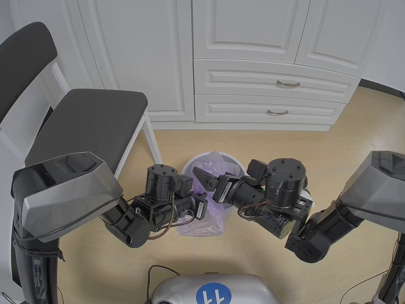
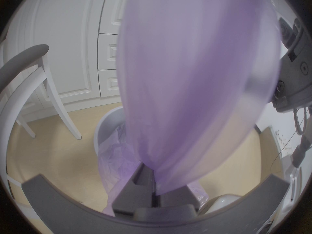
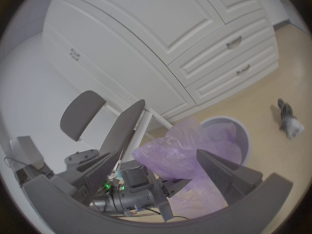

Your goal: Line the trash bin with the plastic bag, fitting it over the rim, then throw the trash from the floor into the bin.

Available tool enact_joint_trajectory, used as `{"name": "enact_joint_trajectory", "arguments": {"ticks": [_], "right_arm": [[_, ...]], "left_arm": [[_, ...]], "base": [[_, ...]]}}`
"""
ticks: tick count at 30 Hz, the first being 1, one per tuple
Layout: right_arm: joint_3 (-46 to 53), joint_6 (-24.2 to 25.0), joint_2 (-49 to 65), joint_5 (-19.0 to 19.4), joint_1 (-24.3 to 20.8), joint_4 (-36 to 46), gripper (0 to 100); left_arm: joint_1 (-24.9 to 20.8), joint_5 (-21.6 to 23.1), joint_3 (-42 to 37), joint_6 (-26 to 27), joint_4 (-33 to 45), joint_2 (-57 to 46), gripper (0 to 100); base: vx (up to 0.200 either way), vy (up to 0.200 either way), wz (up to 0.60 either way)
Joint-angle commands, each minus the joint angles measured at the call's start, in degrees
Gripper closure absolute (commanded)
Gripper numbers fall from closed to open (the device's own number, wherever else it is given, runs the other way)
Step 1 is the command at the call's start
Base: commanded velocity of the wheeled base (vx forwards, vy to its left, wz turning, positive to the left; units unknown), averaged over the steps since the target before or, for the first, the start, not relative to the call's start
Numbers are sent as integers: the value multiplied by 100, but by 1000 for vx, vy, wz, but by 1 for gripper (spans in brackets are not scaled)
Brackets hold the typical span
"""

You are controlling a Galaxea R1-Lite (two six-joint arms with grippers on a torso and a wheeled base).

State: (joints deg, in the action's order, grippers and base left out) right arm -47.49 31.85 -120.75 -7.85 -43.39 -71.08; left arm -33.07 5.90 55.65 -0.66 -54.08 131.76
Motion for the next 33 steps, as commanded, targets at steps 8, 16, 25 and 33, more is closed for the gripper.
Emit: {"name": "enact_joint_trajectory", "arguments": {"ticks": [8,16,25,33], "right_arm": [[496,-698,1378,108,410,174,0],[-401,-566,1440,-41,1289,1677,0],[-1174,-162,579,-226,1807,2011,0],[-1253,-162,218,-226,1825,2011,0]], "left_arm": [[82,517,-10,-945,-191,-581,100],[152,799,456,-2395,99,-871,100],[794,807,1387,-2439,1646,-484,100],[943,799,1616,-2395,1760,61,100]], "base": [[0,0,0],[0,0,0],[0,0,0],[0,0,0]]}}
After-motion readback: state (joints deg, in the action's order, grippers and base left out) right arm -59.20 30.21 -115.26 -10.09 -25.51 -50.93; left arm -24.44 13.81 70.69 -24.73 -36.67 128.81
